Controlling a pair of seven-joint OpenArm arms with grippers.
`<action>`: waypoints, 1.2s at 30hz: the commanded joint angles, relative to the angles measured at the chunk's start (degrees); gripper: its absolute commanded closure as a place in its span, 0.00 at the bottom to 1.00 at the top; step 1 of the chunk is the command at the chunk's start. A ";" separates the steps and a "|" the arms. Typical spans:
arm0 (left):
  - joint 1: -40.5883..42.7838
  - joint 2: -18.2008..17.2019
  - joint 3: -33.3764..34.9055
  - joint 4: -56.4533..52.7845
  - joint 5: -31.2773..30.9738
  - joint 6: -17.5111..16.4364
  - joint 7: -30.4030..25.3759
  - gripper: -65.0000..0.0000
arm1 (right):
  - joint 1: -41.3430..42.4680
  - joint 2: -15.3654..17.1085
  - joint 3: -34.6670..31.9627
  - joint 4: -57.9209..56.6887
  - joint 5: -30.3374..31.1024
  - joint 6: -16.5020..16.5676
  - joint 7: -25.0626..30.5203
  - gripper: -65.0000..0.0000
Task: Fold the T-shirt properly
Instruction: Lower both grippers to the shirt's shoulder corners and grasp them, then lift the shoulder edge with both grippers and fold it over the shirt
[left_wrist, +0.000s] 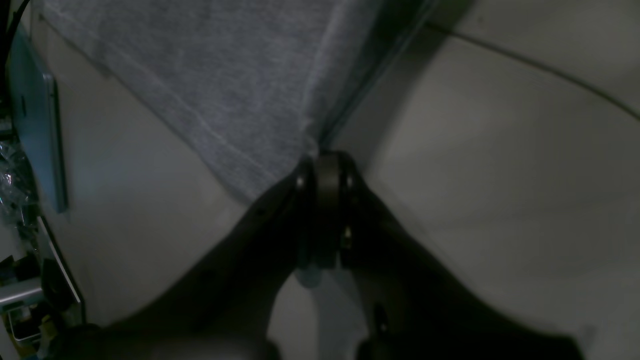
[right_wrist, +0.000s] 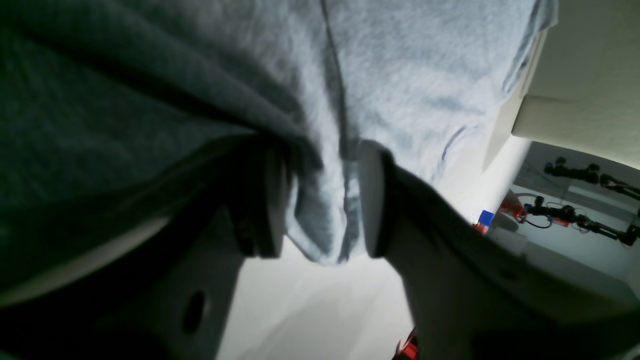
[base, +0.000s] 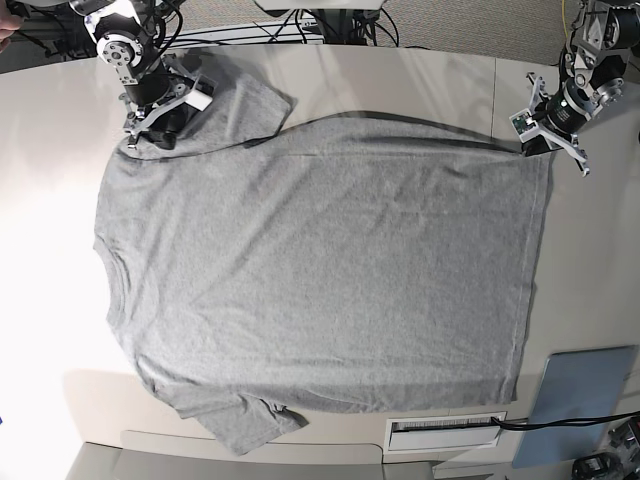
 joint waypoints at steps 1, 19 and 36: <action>1.11 -0.48 0.35 -1.05 2.10 -3.87 3.87 1.00 | -0.98 0.42 -0.35 -0.81 1.33 3.87 -1.53 0.75; 8.07 -7.06 -0.24 5.92 -12.61 -0.35 1.09 1.00 | -15.80 6.51 -0.24 18.08 2.62 -9.53 -19.52 1.00; 24.94 -8.26 -17.44 16.09 -26.47 -10.97 1.16 1.00 | -29.83 9.09 -0.24 22.32 -1.81 -18.34 -22.01 1.00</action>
